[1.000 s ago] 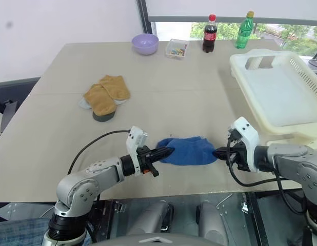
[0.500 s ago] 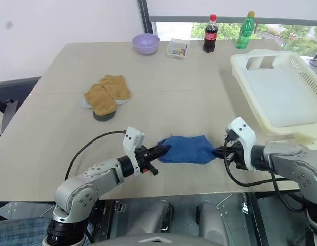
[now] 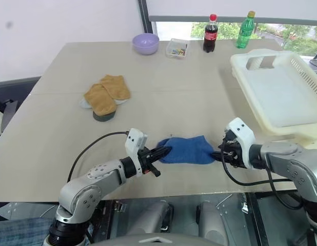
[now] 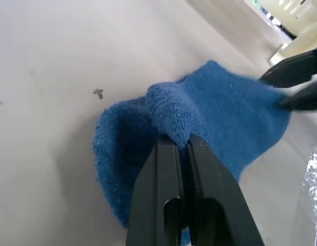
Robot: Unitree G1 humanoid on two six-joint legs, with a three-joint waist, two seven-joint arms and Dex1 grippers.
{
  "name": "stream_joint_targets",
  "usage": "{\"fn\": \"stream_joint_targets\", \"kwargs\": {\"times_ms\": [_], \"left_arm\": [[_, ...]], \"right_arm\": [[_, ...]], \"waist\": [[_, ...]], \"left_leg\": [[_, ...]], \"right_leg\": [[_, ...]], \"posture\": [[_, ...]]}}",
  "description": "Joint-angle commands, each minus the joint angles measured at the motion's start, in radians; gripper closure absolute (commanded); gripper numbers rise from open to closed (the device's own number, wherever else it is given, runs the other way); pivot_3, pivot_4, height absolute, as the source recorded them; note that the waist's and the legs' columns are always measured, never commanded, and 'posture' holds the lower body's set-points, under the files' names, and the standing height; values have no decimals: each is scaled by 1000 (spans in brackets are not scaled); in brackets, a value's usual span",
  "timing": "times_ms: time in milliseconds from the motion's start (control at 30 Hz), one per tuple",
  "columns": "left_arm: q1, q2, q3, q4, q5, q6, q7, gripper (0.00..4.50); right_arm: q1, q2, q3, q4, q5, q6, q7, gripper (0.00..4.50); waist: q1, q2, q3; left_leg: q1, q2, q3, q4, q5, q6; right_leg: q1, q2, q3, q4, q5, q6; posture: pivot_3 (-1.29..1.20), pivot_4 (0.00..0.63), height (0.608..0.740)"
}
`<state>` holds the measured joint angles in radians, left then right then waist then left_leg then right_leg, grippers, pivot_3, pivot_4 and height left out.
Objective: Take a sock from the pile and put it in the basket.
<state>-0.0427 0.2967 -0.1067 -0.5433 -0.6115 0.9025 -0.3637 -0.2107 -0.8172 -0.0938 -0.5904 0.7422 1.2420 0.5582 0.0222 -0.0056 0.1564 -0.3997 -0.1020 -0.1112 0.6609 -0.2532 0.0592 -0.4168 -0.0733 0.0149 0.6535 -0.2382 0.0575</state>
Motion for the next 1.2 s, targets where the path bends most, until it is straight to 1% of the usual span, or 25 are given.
{"fn": "stream_joint_targets", "kwargs": {"times_ms": [33, 100, 133, 267, 367, 500, 700, 800, 900, 1000, 1100, 1200], "left_arm": [[17, 0, -14, -12, 12, -23, 2, 4500], [20, -8, -8, -10, 8, -20, 8, 4500], [18, -14, -5, -7, 5, -19, 12, 4500], [7, -22, -10, 14, 16, -23, 19, 4500], [1, -20, -8, 19, 21, -25, 20, 4500], [-4, -19, -5, 20, 25, -27, 18, 4500], [1, -16, -9, 19, 28, -31, 15, 4500], [2, -20, -12, 19, 31, -33, 16, 4500], [2, -21, -12, 19, 35, -33, 17, 4500], [2, -19, -11, 19, 36, -33, 15, 4500], [3, -17, -8, 18, 37, -33, 13, 4500], [3, -14, -12, 17, 41, -32, 12, 4500]], "right_arm": [[39, -6, -31, -63, -51, -177, 44, 2083], [87, 34, -21, -104, -106, -363, 82, 2083], [104, 44, 7, -113, -145, -442, 95, 2083], [102, 67, 193, -73, -337, -638, 96, 2083], [91, 70, 252, -14, -439, -725, 92, 2083], [115, 32, 216, 30, -483, -757, 113, 2083], [194, -90, 109, 27, -419, -685, 223, 2083], [197, -88, 37, 3, -303, -611, 262, 2083], [194, -85, -12, -6, -228, -562, 282, 2083], [190, -86, -44, -3, -193, -547, 288, 2083], [174, -64, -72, -4, -151, -529, 272, 2083], [166, -68, -101, -7, -120, -532, 290, 2083]], "waist": [[0, 0, 0], [1, 0, 0], [1, 0, 0], [-5, 0, 0], [-5, 0, 0], [0, 0, 0], [9, 0, 0], [9, -1, 0], [13, -1, 0], [18, -1, 0], [19, -1, 0], [19, -1, 1]], "left_leg": [[0, 0, 0, 0, 0, 0], [0, 0, 0, -1, 1, -1], [0, 0, 0, -1, 1, -1], [1, 0, 0, -2, 2, -4], [2, 0, 0, -2, 2, -4], [2, 0, 0, -2, 3, -4], [1, 0, 0, -2, 2, -4], [1, 1, 0, -2, 1, -3], [1, 1, 0, -2, 0, -1], [1, 1, 0, -2, 0, -1], [1, 1, 0, -2, 0, -1], [1, 1, 0, -2, 1, -1]], "right_leg": [[0, 0, 0, 0, 0, 0], [0, 0, 0, 0, 0, 0], [0, 0, 0, -1, 0, 0], [0, 0, 0, -1, 0, 1], [1, 1, 0, -1, 0, 0], [1, 1, 0, -1, 0, 0], [1, 1, 0, -2, 0, 0], [1, 1, 0, -2, 0, 0], [1, 1, 0, -2, 0, 0], [1, 1, 0, -2, 0, 0], [2, 1, 0, -3, 0, 0], [2, 1, 0, -4, 0, 0]], "posture": [[0, 150, 740], [0, 150, 740], [0, 150, 740], [0, 150, 740], [0, 150, 740], [0, 150, 740], [0, 150, 740], [0, 150, 740], [0, 150, 740], [0, 150, 740], [0, 150, 740], [0, 150, 740]]}}
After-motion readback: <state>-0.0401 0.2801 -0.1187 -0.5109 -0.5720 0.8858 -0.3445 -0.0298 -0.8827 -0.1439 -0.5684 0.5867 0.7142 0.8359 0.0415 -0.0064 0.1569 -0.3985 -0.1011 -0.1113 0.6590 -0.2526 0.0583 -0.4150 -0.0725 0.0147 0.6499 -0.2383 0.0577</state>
